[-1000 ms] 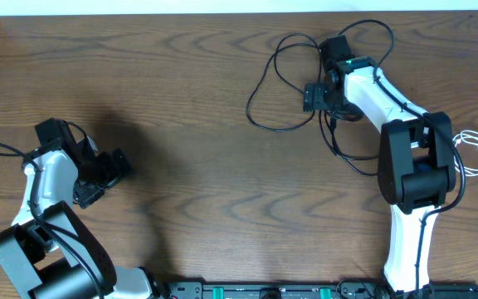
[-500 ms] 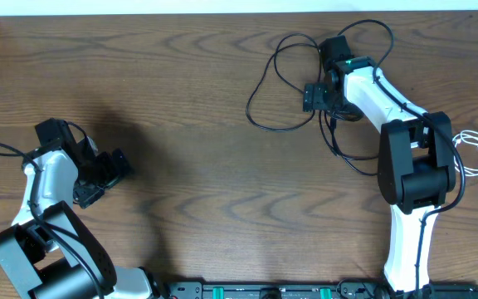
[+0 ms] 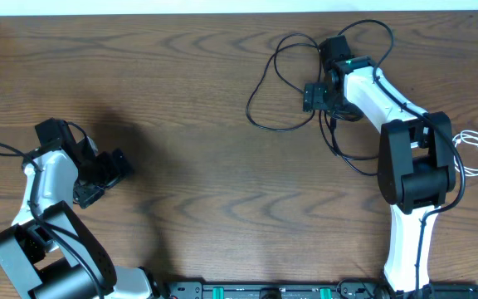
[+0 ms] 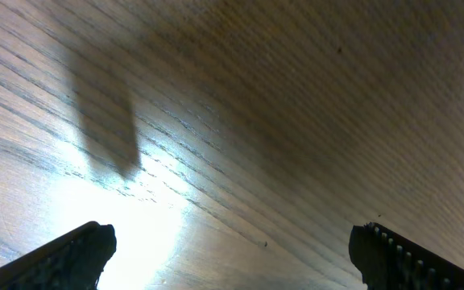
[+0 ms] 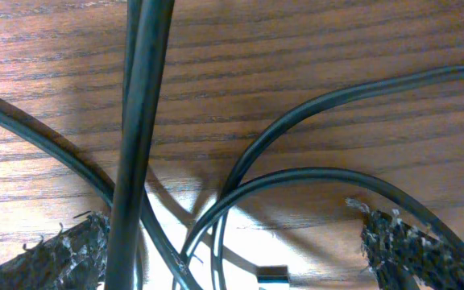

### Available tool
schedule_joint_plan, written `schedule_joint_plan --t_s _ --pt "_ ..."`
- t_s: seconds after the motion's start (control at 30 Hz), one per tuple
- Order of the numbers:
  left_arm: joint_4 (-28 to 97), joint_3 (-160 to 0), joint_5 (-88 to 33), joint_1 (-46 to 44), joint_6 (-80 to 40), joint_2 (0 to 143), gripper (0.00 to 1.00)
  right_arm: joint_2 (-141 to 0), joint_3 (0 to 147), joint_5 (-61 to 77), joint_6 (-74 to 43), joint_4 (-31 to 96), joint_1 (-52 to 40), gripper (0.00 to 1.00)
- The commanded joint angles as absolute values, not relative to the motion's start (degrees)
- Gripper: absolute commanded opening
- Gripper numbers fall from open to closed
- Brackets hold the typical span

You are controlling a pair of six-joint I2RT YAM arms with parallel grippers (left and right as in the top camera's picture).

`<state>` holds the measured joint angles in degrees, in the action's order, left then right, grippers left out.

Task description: Untangle cables

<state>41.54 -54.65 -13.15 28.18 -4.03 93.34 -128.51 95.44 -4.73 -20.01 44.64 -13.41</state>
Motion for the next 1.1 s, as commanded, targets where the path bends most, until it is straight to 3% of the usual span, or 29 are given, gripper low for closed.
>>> schedule_joint_plan --t_s 0.0,0.27,0.77,1.07 --pt "41.65 -54.43 -12.36 28.23 -3.2 93.97 0.98 -135.15 91.35 -5.43 -19.7 45.87 -14.35 0.99" --pt "41.63 -54.43 -12.36 28.21 -3.2 93.97 0.98 -133.29 91.29 -5.43 -19.68 45.91 -14.35 0.99" --pt "41.63 -54.43 -12.36 28.23 -3.2 93.97 0.98 -111.31 91.29 -5.43 -19.68 45.84 -14.35 0.99" --pt "41.65 -54.43 -12.36 28.21 -3.2 93.97 0.98 -107.81 91.29 -5.43 -19.7 45.89 -14.35 0.99"
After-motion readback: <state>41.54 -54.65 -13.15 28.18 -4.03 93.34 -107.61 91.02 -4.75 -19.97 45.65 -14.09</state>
